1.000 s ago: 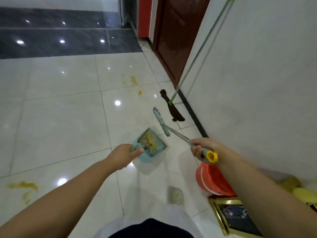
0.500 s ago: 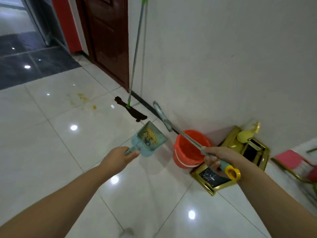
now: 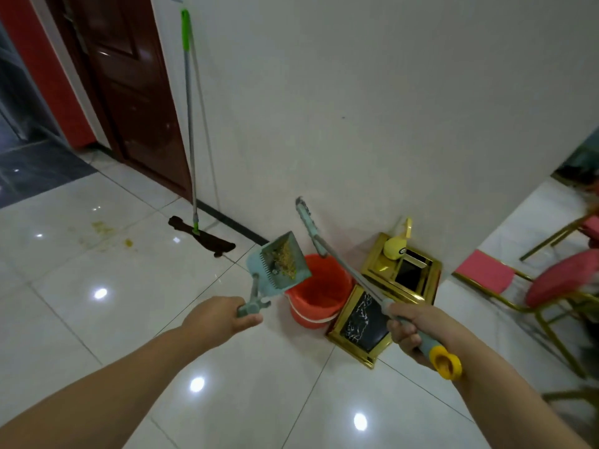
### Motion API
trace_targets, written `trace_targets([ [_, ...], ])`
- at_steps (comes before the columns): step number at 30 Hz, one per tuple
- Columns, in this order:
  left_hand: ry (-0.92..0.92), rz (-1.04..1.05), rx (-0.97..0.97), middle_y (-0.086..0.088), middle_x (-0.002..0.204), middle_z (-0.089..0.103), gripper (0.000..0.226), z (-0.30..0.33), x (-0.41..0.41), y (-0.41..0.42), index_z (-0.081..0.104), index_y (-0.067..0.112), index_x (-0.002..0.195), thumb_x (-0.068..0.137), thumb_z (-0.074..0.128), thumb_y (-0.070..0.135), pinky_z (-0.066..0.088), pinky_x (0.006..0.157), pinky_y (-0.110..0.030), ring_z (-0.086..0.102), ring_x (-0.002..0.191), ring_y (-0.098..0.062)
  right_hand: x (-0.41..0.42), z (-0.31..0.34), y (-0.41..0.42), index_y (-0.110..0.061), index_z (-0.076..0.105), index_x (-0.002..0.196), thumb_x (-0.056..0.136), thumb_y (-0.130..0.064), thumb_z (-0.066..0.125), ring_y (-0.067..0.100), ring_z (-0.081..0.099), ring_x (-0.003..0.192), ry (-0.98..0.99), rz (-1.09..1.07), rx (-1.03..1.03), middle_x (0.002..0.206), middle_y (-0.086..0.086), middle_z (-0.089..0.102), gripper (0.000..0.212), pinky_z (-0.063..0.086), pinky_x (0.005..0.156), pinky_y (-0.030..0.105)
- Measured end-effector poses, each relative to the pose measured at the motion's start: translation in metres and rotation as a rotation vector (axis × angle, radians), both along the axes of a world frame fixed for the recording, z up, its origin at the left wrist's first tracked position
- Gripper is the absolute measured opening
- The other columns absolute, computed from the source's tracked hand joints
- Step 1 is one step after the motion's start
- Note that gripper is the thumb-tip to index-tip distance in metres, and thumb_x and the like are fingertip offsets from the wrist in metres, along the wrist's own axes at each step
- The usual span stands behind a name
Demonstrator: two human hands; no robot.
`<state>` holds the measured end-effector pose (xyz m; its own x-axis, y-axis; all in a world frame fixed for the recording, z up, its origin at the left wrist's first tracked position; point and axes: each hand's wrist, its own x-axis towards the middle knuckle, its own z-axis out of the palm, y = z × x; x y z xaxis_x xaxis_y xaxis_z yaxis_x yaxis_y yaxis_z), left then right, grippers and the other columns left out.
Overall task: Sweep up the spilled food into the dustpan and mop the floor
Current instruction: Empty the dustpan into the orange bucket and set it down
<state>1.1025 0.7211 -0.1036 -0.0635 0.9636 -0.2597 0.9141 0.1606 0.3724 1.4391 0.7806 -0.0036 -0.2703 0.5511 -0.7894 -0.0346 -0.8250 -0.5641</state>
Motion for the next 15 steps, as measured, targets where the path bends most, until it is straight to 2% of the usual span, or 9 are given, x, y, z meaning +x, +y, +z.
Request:
trace_targets([
  [3,0.142,-0.127,-0.040,0.010,0.065,0.046,0.043,0.005,0.033,0.003,0.038,0.032,0.067,0.081,0.042,0.073,0.029,0.048,-0.021,0.043,0.058,-0.004,0.019,0.004,-0.009,-0.005,0.046,0.096,0.097,-0.014,0.052,0.008,0.036,0.025,0.011,-0.027,-0.004,0.045,0.004,0.040,0.010,0.032,0.029,0.010],
  [7,0.244,-0.250,-0.061,0.011,0.066,0.046,0.043,0.004,0.066,0.009,0.046,0.030,0.081,0.078,0.044,0.073,0.031,0.050,-0.021,0.048,0.063,-0.007,0.039,0.005,-0.016,-0.005,0.046,0.085,0.096,-0.016,0.053,0.008,0.036,0.025,0.006,-0.054,-0.007,0.044,0.004,0.040,0.017,0.032,0.031,0.009],
  [11,0.312,-0.362,-0.071,0.012,0.066,0.043,0.043,0.001,0.090,0.017,0.051,0.029,0.091,0.079,0.046,0.071,0.029,0.050,-0.020,0.045,0.063,-0.006,0.056,0.006,-0.020,-0.005,0.047,0.086,0.096,-0.017,0.054,0.009,0.037,0.025,-0.001,-0.047,0.000,0.045,0.004,0.040,0.017,0.033,0.032,0.010],
  [15,0.318,-0.435,-0.050,0.012,0.065,0.044,0.044,-0.001,0.102,0.025,0.049,0.029,0.084,0.080,0.043,0.072,0.027,0.049,-0.019,0.041,0.057,-0.002,0.073,0.009,-0.026,-0.006,0.045,0.087,0.097,-0.018,0.051,0.008,0.035,0.025,0.029,-0.043,-0.001,0.043,0.003,0.039,0.016,0.033,0.031,0.009],
])
